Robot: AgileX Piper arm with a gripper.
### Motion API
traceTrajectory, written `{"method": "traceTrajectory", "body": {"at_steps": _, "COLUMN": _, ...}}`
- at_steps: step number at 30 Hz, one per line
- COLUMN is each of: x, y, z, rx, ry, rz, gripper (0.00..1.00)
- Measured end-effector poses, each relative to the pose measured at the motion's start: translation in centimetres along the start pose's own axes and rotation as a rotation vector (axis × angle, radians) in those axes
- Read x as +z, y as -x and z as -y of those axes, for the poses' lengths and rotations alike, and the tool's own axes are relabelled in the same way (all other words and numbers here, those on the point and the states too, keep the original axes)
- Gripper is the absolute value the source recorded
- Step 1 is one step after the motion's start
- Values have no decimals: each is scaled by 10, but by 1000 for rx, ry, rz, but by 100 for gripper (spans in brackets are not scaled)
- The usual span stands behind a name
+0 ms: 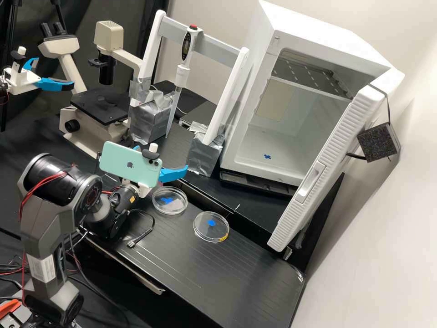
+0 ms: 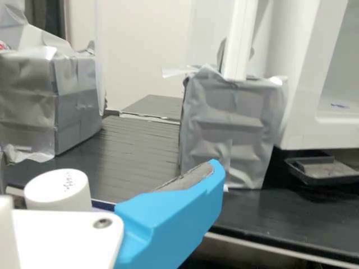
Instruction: Open the bottle
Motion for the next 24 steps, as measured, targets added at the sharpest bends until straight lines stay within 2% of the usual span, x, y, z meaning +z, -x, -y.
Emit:
{"method": "traceTrajectory", "body": {"at_steps": 13, "x": 2, "y": 2, "z": 4, "rx": -20, "ry": 2, "rz": 5, "gripper": 0}}
{"method": "traceTrajectory", "body": {"at_steps": 24, "x": -3, "y": 3, "z": 9, "rx": -36, "ry": 4, "rz": -19, "gripper": 0}}
